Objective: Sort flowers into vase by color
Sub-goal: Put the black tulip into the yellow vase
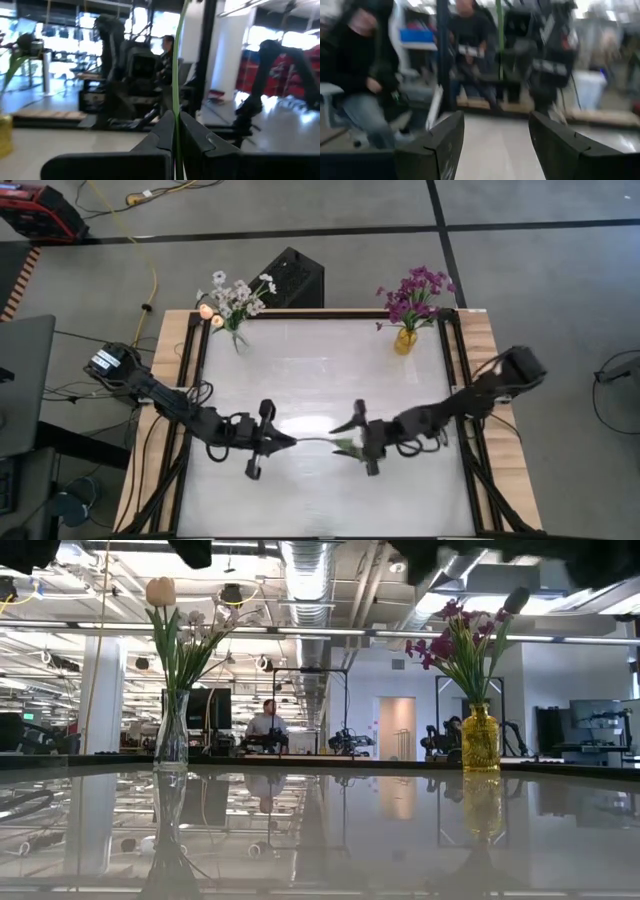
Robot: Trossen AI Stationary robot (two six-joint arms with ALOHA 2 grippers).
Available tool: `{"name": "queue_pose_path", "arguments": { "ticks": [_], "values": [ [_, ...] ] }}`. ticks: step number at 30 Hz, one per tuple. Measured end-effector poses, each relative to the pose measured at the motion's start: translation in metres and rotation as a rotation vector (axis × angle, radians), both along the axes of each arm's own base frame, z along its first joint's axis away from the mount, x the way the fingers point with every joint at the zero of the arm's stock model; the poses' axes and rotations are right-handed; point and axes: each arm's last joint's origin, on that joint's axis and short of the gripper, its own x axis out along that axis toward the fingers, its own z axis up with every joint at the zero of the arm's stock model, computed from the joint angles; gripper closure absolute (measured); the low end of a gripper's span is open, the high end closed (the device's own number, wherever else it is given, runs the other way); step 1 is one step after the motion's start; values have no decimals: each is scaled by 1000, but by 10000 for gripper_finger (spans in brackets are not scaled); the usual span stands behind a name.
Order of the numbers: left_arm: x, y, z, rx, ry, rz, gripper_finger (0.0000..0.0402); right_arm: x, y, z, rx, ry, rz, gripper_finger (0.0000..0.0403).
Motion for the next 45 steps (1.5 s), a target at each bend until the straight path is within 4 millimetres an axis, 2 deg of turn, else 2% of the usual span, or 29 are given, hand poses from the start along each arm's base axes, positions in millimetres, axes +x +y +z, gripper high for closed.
{"name": "queue_pose_path", "arguments": {
  "ticks": [7,13,18,22,35,40,45],
  "values": [
    [4,-3,-6,-53,-18,-38,401,46,-12,-8,-48,-183,35,154],
    [8,-5,-14,-65,-3,-29,401,70,-9,-1,-47,-250,51,154],
    [8,-5,-14,-54,-3,-26,401,69,-2,7,-86,-293,54,158],
    [8,-5,-14,-50,-1,-27,401,66,0,15,-97,-319,49,185],
    [8,-5,-14,-53,-6,-27,401,65,2,16,-139,-318,-24,378],
    [9,-4,-15,-83,18,24,394,62,9,15,-157,-308,-78,385],
    [10,-4,-23,-6,84,54,338,60,13,14,-179,-234,-135,385]
  ]
}}
